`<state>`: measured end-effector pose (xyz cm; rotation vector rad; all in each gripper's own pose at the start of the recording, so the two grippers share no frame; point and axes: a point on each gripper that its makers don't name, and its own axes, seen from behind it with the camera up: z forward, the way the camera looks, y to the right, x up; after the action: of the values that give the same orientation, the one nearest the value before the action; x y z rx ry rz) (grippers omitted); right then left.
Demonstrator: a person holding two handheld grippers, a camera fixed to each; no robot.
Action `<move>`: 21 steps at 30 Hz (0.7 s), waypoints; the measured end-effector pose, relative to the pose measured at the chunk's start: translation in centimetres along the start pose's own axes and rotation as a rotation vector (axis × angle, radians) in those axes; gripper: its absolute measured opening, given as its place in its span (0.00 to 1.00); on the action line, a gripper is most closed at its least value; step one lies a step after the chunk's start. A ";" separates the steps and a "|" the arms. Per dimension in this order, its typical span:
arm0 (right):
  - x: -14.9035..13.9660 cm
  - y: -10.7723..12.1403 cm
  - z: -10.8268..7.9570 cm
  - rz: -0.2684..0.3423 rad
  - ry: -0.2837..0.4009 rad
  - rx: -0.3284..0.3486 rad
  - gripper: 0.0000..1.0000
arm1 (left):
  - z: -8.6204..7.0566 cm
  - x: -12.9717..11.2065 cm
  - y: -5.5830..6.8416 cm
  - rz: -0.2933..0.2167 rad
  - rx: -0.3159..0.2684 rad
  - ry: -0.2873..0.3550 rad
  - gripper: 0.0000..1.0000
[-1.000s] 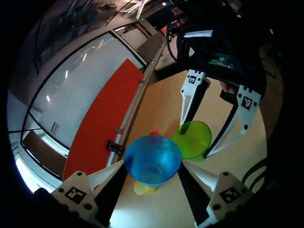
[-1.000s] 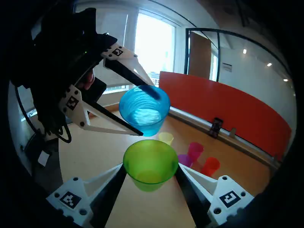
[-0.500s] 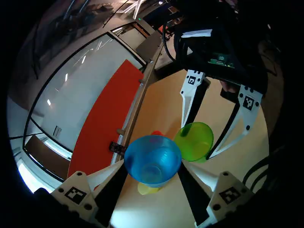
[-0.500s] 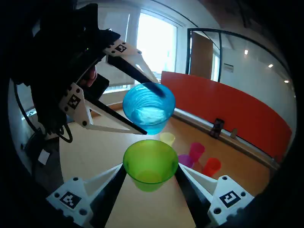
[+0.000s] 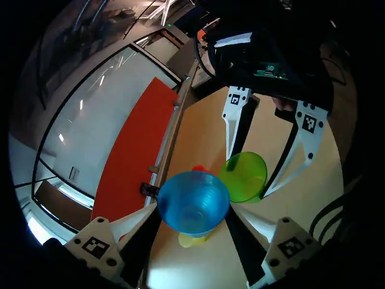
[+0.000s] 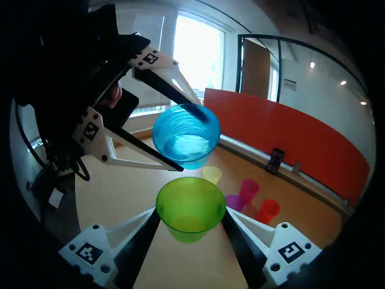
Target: Pour water
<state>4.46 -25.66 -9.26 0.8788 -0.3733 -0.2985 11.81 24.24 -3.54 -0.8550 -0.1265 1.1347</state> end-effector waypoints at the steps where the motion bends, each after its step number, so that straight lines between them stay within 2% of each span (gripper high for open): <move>1: 0.0 0.0 0.0 0.000 -0.002 0.000 0.90 | 0.0 0.0 0.0 0.003 0.001 -0.001 0.85; 14: -0.5 -0.1 0.2 -0.002 -0.017 0.012 0.90 | 0.2 0.1 0.1 0.059 0.012 -0.001 0.85; 21: -0.5 -0.1 0.4 0.000 -0.018 0.015 0.90 | 0.7 0.2 0.4 0.070 0.009 -0.002 0.85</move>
<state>3.80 -25.75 -9.19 0.8912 -0.3930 -0.3043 11.29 24.87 -3.40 -0.8556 -0.0934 1.2007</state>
